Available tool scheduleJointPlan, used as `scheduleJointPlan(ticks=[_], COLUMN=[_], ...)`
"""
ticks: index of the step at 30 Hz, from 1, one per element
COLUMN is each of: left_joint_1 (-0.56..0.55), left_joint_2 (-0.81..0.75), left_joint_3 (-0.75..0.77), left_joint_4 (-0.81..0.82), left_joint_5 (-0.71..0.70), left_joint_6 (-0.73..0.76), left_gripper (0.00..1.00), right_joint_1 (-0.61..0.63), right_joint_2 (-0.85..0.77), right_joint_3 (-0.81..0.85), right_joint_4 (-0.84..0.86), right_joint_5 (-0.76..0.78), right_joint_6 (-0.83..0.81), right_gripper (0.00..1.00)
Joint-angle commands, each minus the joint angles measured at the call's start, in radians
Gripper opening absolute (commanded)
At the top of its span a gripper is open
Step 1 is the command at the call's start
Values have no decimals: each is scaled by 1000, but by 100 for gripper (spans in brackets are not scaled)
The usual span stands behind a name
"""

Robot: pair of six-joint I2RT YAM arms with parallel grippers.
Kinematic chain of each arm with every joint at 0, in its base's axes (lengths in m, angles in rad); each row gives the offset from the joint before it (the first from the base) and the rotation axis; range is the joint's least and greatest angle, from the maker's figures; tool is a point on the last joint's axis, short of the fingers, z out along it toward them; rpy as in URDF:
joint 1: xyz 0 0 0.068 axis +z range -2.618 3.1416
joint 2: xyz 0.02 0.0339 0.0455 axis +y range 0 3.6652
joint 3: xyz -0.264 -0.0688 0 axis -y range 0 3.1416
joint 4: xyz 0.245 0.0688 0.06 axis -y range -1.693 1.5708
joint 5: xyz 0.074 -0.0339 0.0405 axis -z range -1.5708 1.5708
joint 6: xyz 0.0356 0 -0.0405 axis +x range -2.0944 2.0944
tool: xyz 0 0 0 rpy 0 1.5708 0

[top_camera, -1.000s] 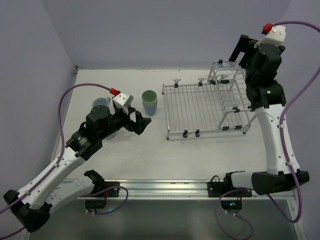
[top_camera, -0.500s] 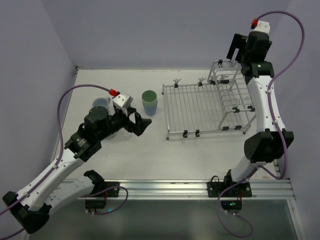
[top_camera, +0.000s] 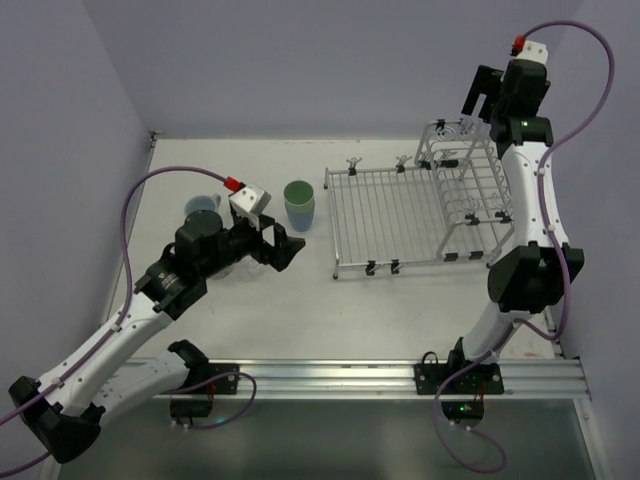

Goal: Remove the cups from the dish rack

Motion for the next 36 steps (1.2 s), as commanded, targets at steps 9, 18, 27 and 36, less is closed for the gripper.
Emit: scheduleJointPlan(ticks=[9, 18, 27, 36], left_joint_1=[1, 1, 2, 2], left_joint_2=[14, 23, 35, 69], left_joint_3=[1, 1, 4, 29], left_joint_4=[39, 37, 37, 46], left_joint_5=[-2, -6, -11, 20], left_joint_6=[25, 28, 26, 3], left_gripper=[100, 100, 100, 100], right_joint_1=[-2, -8, -8, -6], right_joint_2=[41, 107, 98, 44], right_joint_3=[65, 105, 108, 157], right_joint_4=[4, 4, 53, 145], right_joint_5=[-78, -72, -51, -26], right_joint_6=[-26, -27, -32, -44], right_gripper=[99, 99, 76, 43])
